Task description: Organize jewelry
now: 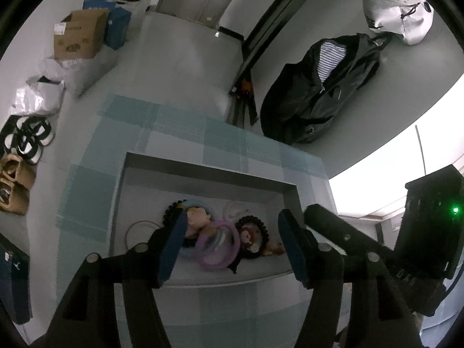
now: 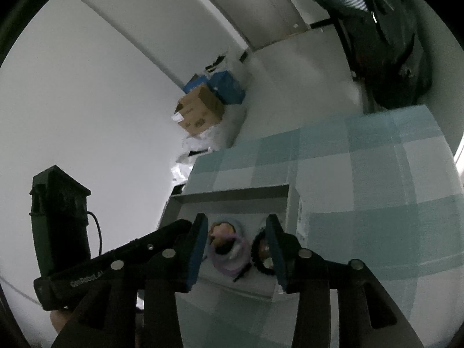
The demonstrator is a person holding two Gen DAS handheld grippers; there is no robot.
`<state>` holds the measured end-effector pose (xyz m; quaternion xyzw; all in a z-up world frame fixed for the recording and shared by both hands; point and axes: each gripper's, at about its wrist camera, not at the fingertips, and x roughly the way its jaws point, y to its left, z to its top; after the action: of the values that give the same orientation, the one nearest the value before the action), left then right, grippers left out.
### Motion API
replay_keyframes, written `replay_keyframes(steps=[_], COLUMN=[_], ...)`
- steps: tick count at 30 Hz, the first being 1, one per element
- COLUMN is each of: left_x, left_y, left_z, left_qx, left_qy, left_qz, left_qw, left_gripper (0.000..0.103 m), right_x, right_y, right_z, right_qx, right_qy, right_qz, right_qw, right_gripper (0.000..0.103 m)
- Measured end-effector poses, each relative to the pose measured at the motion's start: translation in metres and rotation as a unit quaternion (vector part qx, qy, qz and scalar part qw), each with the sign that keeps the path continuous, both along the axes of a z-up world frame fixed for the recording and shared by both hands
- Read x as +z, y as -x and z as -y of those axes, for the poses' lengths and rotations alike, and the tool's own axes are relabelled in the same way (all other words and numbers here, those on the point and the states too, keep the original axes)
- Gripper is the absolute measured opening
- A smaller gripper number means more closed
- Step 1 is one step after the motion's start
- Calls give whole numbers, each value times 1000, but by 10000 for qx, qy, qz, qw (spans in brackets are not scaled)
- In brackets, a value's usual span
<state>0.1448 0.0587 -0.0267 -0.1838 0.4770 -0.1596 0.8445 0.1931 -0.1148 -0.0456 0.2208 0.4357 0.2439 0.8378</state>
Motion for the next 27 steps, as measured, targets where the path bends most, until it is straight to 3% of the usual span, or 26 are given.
replay_keyframes(steps=[4, 9, 13, 27], left_x=[7, 17, 22, 31], left_y=[7, 14, 21, 57], left_z=[0, 3, 3, 16], left_qx=[79, 210, 320, 337], left_qy=[-275, -771, -1060, -1484], left_qz=[267, 621, 769, 1231], left_qw=[9992, 9949, 9909, 9807], left_gripper=[60, 60, 61, 62], right_x=[6, 10, 15, 25], right_y=[7, 17, 25, 58], right_z=[4, 4, 6, 11], right_qx=[-43, 5, 38, 51], right_qy=[52, 128, 239, 603], right_qz=[204, 419, 604, 1071], right_qw=[9998, 9990, 9979, 9924], right_gripper=[58, 59, 65, 83])
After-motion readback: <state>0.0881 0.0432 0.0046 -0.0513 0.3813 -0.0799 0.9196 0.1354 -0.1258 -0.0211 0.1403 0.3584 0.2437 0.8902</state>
